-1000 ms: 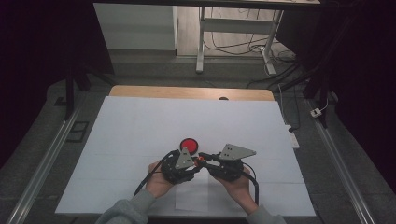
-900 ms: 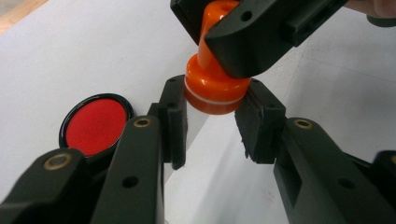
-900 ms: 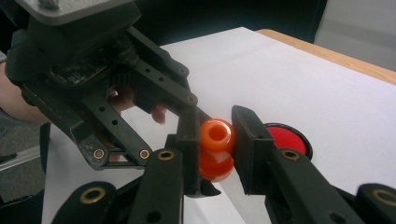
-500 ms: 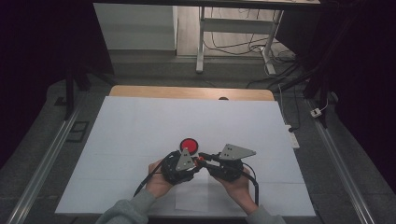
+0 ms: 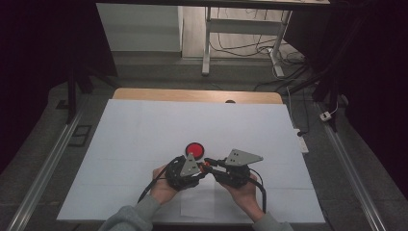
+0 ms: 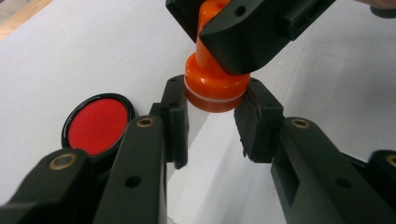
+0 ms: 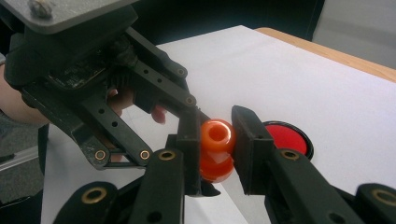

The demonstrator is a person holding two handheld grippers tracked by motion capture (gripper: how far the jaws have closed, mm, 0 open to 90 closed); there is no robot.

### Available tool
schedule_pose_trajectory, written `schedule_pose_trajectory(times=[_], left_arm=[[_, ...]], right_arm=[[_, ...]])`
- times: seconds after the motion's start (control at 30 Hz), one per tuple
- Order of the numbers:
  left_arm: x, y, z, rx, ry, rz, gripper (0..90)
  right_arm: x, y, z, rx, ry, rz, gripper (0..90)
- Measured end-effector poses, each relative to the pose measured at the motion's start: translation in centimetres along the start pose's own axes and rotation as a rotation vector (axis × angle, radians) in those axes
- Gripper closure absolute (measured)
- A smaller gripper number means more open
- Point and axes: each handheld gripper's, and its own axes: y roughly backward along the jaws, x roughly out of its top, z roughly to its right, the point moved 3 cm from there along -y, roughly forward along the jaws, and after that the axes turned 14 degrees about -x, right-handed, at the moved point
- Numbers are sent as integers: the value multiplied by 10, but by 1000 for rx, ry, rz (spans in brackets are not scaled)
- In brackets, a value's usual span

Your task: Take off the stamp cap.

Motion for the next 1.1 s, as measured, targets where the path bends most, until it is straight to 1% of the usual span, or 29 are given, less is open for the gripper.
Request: schedule_pose_trajectory(times=[0.13,0.17,0.2,0.23,0.27,0.3,0.33,0.37,0.43,0.5,0.6,0.73,0.8,1.1], left_arm=[[0,0,0,5,-10,-6,659],[0,-1,1,7,-18,-14,659],[-2,-4,1,25,-41,-74,659],[-5,-9,2,37,-62,-111,660],[-7,-11,3,-7,-25,-75,659],[-6,-11,2,-63,21,-23,659],[-4,-9,2,-58,14,-18,659],[-2,-8,2,-37,0,-25,659],[-2,-4,0,-26,8,-13,659],[-3,-2,-1,-17,10,-19,658],[-4,-3,-2,-15,19,-15,657],[-4,-1,-3,-14,17,-13,657],[-5,1,-4,-18,26,-4,656],[-10,15,-9,-5,57,38,655]], right_arm=[[0,0,0,2,-6,-4,728],[0,-1,0,3,-11,-1,729],[0,0,0,6,-14,-1,729],[2,2,2,-14,-33,31,729],[5,6,6,-18,-55,48,729],[8,9,10,-28,-54,50,729],[10,12,11,-44,-31,49,729],[10,15,13,-52,-26,55,729],[9,16,14,-46,-40,60,729],[8,14,13,-39,-44,59,729],[8,13,12,-29,-42,53,729],[8,14,13,-25,-49,62,728],[8,14,13,-24,-53,58,728],[7,15,14,-28,-51,61,727]])
